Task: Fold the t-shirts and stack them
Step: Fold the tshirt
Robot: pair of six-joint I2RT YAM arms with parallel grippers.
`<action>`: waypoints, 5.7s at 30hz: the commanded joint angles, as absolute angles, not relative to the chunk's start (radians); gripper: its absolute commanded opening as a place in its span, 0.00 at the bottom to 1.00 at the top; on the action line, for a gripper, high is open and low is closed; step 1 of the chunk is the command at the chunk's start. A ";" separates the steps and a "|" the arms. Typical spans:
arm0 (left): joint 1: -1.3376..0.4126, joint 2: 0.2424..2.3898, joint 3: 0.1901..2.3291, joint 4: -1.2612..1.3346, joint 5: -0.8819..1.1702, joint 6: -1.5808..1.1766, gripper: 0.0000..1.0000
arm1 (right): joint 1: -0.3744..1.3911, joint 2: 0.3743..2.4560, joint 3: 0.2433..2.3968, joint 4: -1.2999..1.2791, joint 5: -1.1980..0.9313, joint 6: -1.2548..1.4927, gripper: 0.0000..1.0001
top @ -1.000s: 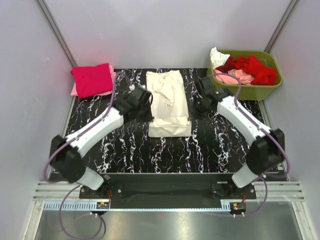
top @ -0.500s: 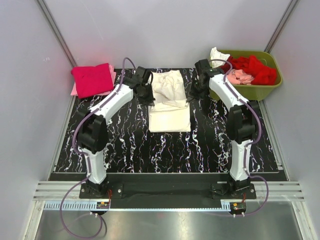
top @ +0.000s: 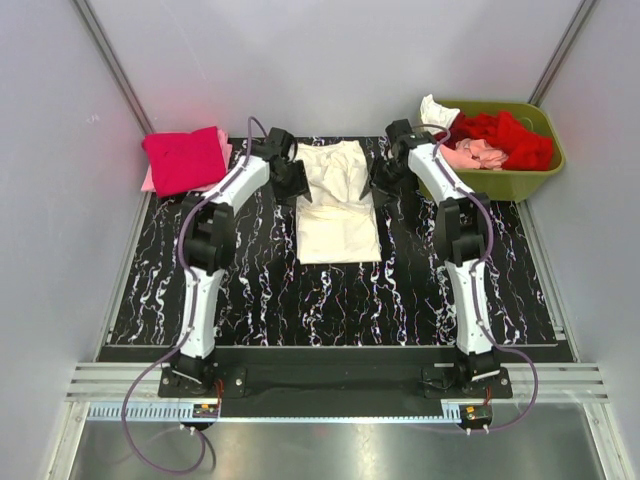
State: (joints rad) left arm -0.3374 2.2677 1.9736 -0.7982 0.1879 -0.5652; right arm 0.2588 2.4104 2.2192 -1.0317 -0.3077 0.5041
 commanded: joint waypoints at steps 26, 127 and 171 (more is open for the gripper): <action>-0.417 2.006 1.597 -0.543 0.212 -0.569 0.60 | 0.288 2.199 1.867 -0.864 -0.365 0.431 0.37; -1.083 0.991 0.940 -0.825 -0.242 -1.098 0.08 | 0.334 0.940 0.874 -0.795 -0.534 0.841 0.00; -0.282 1.889 1.566 -0.730 0.236 -0.534 0.03 | 0.232 2.317 2.229 -0.862 -0.569 0.689 0.00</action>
